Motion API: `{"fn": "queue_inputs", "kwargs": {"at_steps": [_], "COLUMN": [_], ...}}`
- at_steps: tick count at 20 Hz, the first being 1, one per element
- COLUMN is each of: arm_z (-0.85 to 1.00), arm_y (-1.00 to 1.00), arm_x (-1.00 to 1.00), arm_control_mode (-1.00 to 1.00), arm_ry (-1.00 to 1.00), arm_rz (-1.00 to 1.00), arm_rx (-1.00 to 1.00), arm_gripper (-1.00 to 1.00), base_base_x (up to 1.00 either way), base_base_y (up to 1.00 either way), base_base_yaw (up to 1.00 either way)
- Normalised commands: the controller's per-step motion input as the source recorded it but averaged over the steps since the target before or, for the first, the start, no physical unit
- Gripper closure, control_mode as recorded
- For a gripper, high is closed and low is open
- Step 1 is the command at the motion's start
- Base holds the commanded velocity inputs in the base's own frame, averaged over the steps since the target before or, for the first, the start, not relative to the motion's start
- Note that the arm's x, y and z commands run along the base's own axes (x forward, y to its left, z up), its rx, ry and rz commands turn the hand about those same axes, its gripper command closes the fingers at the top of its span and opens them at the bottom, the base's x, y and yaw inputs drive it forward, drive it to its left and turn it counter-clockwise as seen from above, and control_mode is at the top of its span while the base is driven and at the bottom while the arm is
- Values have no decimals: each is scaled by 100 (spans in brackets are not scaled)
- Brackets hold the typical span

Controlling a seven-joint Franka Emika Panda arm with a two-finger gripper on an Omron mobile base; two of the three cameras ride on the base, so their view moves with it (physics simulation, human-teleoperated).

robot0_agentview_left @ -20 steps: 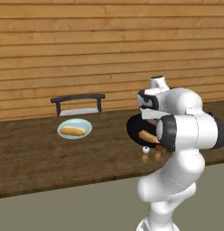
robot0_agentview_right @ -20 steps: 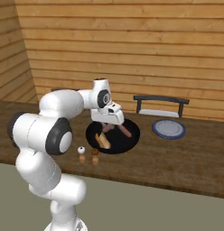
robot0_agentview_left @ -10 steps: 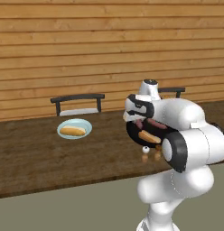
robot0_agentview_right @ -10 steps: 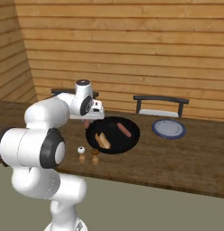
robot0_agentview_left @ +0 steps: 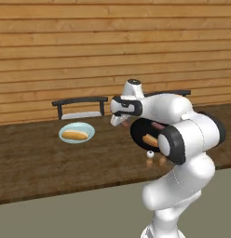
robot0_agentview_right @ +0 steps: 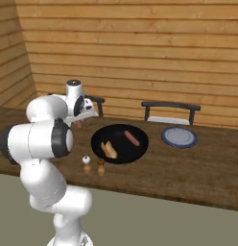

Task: Place one bun and one sausage from the bowl on each plate.

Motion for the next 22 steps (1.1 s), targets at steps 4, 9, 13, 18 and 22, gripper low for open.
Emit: {"fn": "queue_inputs", "kwargs": {"at_steps": [4,9,13,18,22], "arm_z": [-1,0,-10,-10,-14], "arm_y": [39,61,95,71,67], "arm_x": [65,42,50,56,64], "arm_control_mode": [-100,-100,-100,-100,-100], "arm_ry": [0,4,12,24,5], "arm_rz": [32,34,32,33,24], "arm_rx": [-8,-21,-10,-1,0], "arm_gripper": [100,100,100,100,100], "base_base_x": [0,0,0,0,0], "base_base_y": [0,0,0,0,0], "base_base_yaw": [0,0,0,0,0]}}
